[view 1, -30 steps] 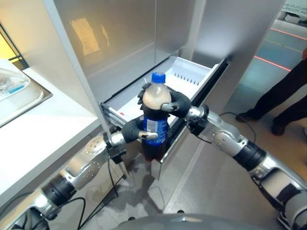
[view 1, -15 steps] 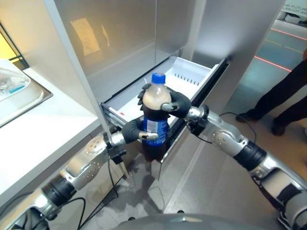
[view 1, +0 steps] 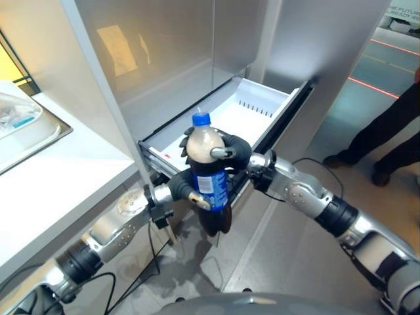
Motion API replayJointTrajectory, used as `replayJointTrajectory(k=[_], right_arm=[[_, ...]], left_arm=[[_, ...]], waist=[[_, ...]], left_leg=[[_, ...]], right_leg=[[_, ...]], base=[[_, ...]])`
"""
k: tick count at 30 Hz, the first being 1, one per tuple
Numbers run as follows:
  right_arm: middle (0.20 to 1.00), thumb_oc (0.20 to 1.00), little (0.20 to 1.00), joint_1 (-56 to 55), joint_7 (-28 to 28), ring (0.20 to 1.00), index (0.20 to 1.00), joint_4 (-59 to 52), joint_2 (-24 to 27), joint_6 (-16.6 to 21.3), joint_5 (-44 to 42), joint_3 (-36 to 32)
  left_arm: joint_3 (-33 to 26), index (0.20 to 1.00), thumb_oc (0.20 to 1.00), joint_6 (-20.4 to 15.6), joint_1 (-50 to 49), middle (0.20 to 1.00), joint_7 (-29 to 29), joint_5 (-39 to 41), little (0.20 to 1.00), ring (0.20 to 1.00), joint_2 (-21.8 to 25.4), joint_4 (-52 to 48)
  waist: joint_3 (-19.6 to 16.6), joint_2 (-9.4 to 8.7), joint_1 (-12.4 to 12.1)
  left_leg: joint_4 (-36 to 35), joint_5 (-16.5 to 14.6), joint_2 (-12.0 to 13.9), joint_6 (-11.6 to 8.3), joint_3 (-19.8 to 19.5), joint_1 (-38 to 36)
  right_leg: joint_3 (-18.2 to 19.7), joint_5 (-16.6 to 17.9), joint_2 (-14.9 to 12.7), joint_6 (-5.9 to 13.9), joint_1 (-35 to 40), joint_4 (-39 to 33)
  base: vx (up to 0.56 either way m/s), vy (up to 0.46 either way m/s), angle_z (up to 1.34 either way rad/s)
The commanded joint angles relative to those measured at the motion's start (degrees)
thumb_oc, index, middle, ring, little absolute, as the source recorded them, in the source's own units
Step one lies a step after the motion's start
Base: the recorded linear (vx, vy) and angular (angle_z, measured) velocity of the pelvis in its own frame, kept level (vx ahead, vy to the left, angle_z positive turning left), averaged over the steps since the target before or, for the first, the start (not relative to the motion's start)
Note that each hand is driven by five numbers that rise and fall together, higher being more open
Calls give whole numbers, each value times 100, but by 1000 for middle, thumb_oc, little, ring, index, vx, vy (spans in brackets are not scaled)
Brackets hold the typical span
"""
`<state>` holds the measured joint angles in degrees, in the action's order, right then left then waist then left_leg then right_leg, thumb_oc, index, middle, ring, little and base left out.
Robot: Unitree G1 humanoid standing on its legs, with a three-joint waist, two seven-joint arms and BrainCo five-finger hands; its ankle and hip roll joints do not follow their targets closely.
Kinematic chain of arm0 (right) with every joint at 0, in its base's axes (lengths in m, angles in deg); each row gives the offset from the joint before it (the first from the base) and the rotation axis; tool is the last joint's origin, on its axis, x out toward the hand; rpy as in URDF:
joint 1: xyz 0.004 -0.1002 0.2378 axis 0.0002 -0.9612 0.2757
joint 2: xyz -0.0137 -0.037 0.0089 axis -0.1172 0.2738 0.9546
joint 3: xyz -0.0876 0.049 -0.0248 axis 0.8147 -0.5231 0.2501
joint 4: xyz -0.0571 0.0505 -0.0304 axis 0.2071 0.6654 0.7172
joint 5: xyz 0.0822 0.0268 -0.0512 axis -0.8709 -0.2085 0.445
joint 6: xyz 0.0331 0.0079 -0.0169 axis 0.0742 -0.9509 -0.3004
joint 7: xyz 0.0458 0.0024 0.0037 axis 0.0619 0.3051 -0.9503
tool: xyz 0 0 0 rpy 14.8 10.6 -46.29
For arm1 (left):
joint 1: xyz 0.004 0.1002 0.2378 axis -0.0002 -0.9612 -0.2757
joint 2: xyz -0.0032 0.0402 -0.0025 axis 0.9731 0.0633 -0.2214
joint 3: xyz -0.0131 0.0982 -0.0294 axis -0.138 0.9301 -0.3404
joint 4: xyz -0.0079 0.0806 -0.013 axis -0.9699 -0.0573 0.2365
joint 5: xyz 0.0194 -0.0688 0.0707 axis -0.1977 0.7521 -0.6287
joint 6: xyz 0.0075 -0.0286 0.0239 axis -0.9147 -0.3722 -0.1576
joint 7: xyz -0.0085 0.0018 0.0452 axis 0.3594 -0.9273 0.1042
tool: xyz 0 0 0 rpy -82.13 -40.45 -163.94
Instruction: Take the drinks into the refrigerator
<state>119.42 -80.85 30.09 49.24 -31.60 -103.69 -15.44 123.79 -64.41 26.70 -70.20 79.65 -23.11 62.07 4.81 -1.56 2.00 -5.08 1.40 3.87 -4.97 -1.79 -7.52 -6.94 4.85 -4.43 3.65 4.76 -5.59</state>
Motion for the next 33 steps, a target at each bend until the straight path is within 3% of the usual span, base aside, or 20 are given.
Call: replayJointTrajectory(k=[1,12,33], right_arm=[[200,200,200,372,84,200,200,-276,-425,445,-261,-381],[200,200,200,802,325,200,200,153,-276,707,-241,-649],[200,200,200,2418,882,200,200,1722,710,1155,-251,-967]], left_arm=[[-351,1000,1000,-303,459,1000,19,185,1000,1000,-224,-357],[-355,1000,1000,-195,111,1000,-21,242,1000,1000,-148,-168],[-586,1000,1000,22,-906,1000,-88,424,1000,1000,-26,387]], waist=[[39,-193,-60],[30,-216,-87],[38,-281,-140]], left_leg=[[40,-355,-410,520,-362,68],[44,-362,-407,519,-334,60],[59,-373,-388,512,-288,112]], right_leg=[[-299,-553,101,-21,380,157],[-271,-540,114,-10,384,136],[-220,-578,157,0,278,199]], base=[[0,0,0],[0,0,0],[0,0,0]])
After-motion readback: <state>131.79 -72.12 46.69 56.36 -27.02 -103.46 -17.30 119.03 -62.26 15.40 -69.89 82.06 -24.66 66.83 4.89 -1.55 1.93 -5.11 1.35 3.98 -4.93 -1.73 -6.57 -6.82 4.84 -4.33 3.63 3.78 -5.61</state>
